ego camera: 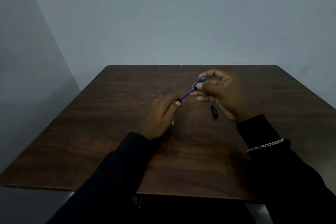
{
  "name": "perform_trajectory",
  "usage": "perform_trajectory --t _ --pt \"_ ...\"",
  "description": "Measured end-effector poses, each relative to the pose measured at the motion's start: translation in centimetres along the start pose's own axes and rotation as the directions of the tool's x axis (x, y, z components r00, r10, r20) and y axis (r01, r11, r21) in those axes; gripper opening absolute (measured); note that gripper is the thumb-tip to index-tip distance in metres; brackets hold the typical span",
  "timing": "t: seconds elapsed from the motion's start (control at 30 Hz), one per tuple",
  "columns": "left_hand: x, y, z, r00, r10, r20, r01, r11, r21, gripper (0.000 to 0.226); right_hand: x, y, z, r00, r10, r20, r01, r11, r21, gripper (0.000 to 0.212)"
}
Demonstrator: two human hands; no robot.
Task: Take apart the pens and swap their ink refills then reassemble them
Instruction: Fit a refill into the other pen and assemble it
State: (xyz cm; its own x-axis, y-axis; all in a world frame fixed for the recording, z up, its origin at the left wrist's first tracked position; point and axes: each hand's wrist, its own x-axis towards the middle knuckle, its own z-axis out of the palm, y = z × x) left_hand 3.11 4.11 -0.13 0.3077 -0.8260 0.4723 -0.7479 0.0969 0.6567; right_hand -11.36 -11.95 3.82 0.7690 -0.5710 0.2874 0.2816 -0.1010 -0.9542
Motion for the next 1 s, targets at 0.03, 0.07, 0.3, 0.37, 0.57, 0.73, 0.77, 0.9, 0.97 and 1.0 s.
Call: perform_trajectory --t 0.03,0.07,0.3,0.37,0.57,0.73,0.77,0.9,0.97,1.0 --pt "0.0 0.0 0.0 1.000 0.000 0.003 -0.001 1.000 0.002 0.028 0.0 0.1 0.1 1.000 0.006 0.003 -0.006 1.000 -0.019 0.016" --pt "0.0 -0.1 0.0 1.000 0.001 0.005 -0.001 1.000 0.001 0.028 -0.1 0.1 0.1 1.000 0.013 0.011 -0.013 0.999 -0.038 0.017" --pt "0.0 -0.4 0.2 1.000 0.020 0.014 -0.020 1.000 -0.001 0.026 -0.4 0.5 0.6 0.992 0.058 0.108 -0.035 0.979 -0.203 0.017" --pt "0.1 -0.6 0.2 0.999 0.013 0.036 -0.013 1.000 0.012 0.026 -0.4 0.5 0.6 0.991 0.067 0.119 -0.038 0.971 -0.237 0.016" --pt "0.1 -1.1 0.5 0.997 0.055 0.049 -0.058 0.996 0.061 0.029 -0.5 0.3 0.2 0.987 0.078 0.139 -0.037 0.960 -0.278 0.016" --pt "0.0 -1.1 0.2 0.996 0.073 0.048 -0.078 0.993 0.090 0.027 -0.4 0.5 0.1 0.987 0.069 0.143 -0.020 0.947 -0.320 0.014" --pt "-0.1 -1.1 0.2 0.996 0.080 0.049 -0.084 0.992 0.094 0.028 -0.4 0.6 0.1 0.987 0.065 0.146 -0.010 0.937 -0.348 0.014" --pt "-0.1 -1.2 0.3 0.993 0.099 0.064 -0.106 0.989 0.106 0.028 -0.4 1.2 0.4 0.989 0.044 0.140 0.043 0.824 -0.565 0.042" --pt "0.0 -1.4 0.3 0.993 0.106 0.049 -0.109 0.991 0.082 0.026 -0.4 1.4 0.6 0.992 0.021 0.121 0.060 0.775 -0.629 0.057" --pt "0.0 -1.4 0.3 0.994 0.105 0.037 -0.108 0.991 0.075 0.026 -0.5 1.3 0.7 0.994 0.004 0.114 0.070 0.765 -0.640 0.060"
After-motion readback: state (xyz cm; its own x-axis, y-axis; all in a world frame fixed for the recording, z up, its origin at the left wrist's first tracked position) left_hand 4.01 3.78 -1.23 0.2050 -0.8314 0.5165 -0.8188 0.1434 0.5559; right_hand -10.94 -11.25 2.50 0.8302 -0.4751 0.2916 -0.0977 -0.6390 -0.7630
